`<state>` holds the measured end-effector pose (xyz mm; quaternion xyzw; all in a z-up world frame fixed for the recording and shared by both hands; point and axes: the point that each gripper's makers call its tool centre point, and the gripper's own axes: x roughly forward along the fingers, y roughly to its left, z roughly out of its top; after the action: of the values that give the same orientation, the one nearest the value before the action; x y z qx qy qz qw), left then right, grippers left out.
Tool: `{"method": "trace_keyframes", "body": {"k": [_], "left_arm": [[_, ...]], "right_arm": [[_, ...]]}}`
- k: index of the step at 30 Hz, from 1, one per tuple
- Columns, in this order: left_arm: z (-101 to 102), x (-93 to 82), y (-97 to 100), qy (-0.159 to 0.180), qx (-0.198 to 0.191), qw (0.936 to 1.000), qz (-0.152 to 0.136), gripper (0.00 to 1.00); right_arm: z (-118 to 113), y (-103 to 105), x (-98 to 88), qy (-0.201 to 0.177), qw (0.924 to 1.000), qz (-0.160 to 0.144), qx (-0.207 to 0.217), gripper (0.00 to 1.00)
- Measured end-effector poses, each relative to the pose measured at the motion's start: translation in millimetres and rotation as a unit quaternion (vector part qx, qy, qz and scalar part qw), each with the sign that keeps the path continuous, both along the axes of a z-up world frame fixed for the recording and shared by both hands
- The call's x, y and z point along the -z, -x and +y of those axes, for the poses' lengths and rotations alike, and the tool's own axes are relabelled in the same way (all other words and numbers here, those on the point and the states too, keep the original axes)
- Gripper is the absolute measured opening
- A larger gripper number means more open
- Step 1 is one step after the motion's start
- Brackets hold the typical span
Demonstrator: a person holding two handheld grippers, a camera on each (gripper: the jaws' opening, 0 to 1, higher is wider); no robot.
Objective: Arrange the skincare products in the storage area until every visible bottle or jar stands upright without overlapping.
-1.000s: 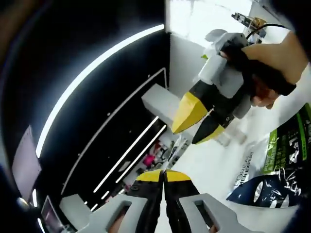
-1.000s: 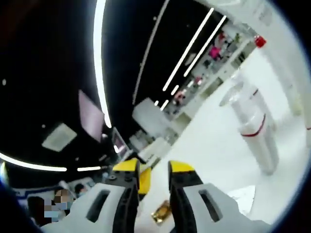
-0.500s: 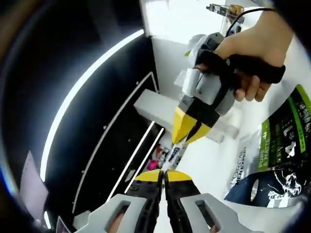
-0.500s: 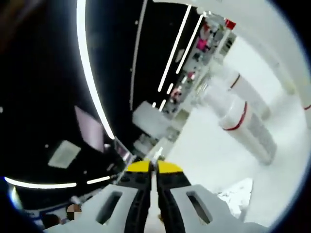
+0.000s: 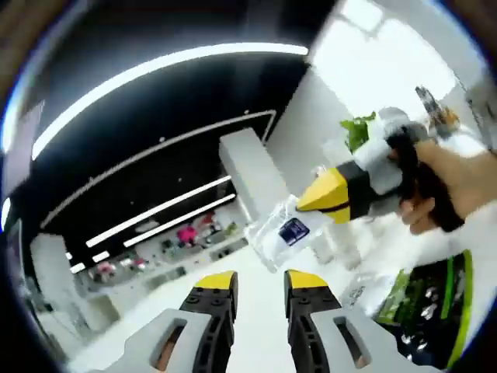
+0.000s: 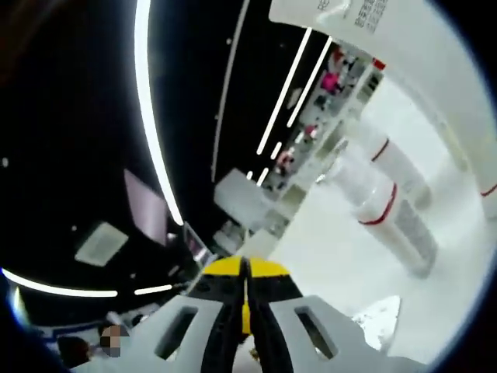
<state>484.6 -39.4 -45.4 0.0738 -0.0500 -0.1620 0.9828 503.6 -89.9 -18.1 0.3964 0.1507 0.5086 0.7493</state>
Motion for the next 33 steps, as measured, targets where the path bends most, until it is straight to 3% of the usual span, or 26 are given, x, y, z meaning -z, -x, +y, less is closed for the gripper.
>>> {"method": "trace_keyframes", "body": {"k": [1, 2, 3, 4, 6, 9, 11, 13, 19, 26, 27, 29, 33], "left_arm": [[-6, 2.0, 2.1, 0.048, 0.04, 0.9978, 0.023, 0.26], [-13, 3.7, 4.5, 0.102, 0.085, 0.9899, 0.049, 0.27], [-17, 3.1, 6.6, 0.136, 0.113, 0.9822, 0.062, 0.28], [-23, 1.1, 9.2, 0.177, 0.15, 0.9699, 0.074, 0.28], [-27, -0.5, 10.3, 0.203, 0.173, 0.9607, 0.078, 0.28], [-28, -0.6, 11.3, 0.22, 0.18, 0.9553, 0.083, 0.28], [-30, -1.1, 12.7, 0.247, 0.195, 0.9446, 0.093, 0.28], [-33, -3.9, 16.6, 0.293, 0.225, 0.9226, 0.112, 0.29], [-12, -17.8, 14.7, 0.374, 0.225, 0.8956, 0.085, 0.22], [11, -19.6, 9.4, 0.406, 0.186, 0.8925, 0.061, 0.12], [12, -19.6, 9.1, 0.406, 0.178, 0.8945, 0.058, 0.1], [19, -16.8, 5.4, 0.385, 0.151, 0.9095, 0.047, 0.08], [22, -15.2, 3.3, 0.369, 0.134, 0.9185, 0.048, 0.07]], "right_arm": [[0, -1, -0.3, 0.001, 1.0, -0.003, 0.003, 0.0], [0, -1, -0.4, 0.0, 1.0, -0.003, 0.003, 0.0], [0, 0, -1.7, -0.005, 1.0, -0.003, 0.0, 0.0], [0, 0, -2.2, -0.007, 1.0, -0.003, 0.0, 0.0], [-1, 1, -4.8, -0.016, 0.9998, -0.006, -0.002, 0.0], [0, 3, -6.3, -0.021, 0.9997, -0.006, -0.008, 0.0], [0, 2, -7.1, -0.019, 0.9997, -0.009, -0.011, 0.0], [2, 8, -6.5, -0.014, 0.9997, -0.013, -0.013, 0.0], [5, 9, -4.2, -0.009, 0.9997, -0.014, -0.016, 0.0], [21, 10, 8.9, 0.045, 0.9979, -0.034, -0.032, 0.0], [22, 11, 9.4, 0.049, 0.9976, -0.036, -0.033, 0.0], [25, 12, 12.6, 0.061, 0.9968, -0.038, -0.035, 0.0], [27, 9, 17.9, 0.073, 0.9958, -0.039, -0.039, 0.0]]}}
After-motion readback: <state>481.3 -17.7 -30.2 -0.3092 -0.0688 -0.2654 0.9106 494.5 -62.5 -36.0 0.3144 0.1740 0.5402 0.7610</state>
